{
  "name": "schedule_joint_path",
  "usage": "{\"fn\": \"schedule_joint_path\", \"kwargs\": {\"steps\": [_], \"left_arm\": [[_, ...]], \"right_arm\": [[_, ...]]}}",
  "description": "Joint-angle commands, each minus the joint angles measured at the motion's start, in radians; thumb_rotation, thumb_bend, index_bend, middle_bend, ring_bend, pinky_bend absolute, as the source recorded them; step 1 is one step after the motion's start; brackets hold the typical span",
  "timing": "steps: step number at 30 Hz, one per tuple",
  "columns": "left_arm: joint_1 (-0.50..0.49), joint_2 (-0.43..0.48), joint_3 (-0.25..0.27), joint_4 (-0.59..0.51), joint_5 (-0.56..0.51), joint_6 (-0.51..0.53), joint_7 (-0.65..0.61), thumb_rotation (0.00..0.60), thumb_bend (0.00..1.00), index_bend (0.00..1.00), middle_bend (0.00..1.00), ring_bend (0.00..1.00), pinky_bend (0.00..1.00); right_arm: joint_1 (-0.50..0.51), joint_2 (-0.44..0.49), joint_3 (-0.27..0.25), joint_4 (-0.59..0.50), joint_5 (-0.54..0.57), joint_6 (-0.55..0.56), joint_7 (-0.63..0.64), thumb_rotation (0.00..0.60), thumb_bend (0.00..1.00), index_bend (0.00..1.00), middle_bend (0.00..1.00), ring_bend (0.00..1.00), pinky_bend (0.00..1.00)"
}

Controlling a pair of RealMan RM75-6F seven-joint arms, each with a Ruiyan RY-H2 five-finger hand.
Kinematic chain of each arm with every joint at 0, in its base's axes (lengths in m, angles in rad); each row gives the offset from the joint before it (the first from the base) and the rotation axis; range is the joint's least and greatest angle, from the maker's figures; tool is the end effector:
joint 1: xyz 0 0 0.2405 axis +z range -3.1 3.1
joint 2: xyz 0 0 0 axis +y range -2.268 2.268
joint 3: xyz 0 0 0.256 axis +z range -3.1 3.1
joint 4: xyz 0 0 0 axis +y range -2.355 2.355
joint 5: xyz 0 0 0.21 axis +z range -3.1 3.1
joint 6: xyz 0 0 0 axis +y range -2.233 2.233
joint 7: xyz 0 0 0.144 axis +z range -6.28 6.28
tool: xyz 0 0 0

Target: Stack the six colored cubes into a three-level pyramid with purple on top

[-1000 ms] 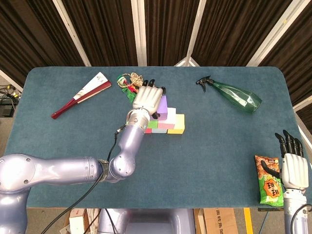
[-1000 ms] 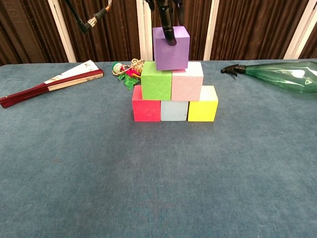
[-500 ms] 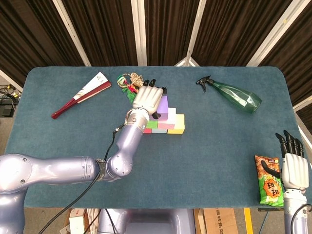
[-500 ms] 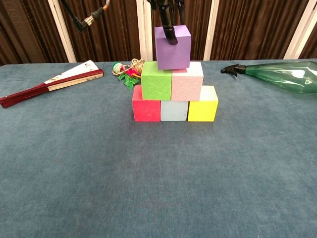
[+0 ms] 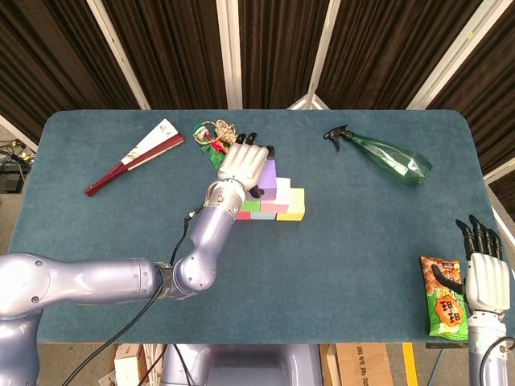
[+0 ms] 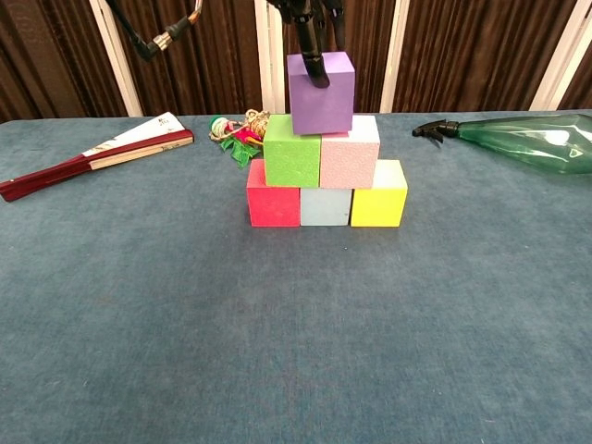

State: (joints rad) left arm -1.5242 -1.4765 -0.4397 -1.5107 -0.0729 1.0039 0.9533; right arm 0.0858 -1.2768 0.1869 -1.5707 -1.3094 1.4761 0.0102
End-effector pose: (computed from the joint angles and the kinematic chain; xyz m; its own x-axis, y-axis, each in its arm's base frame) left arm 0.0915 0.4213 0.0220 0.4856 0.2858 0.8262 0.8675 -0.2747 -0.4148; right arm -0.3202 -0.2058 0.1398 0.2462 0.1193 0.9618 -0.9593 0.1714 0.2243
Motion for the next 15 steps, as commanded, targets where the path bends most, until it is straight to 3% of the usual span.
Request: {"fn": "schedule_joint_path", "kwargs": {"steps": [1,15], "left_arm": [[0.001,0.001,0.002,-0.002,0.001,-0.001,-0.004,0.6,0.31,0.24,0.31,0.0,0.03],[-0.005,-0.003,0.011,0.006,-0.004,-0.001,-0.006,0.6,0.3,0.19,0.26,0.0,0.03]], "right_arm": [[-0.001,0.0,0.0,-0.001,0.0,0.002,-0.001,0.6,0.25,0.14,0.05,0.05,0.0],[-0.003,0.003,0.003,-0.003,0.005,0.002,0.003,0.6,0.25,0.14,0.05,0.05,0.0]]}}
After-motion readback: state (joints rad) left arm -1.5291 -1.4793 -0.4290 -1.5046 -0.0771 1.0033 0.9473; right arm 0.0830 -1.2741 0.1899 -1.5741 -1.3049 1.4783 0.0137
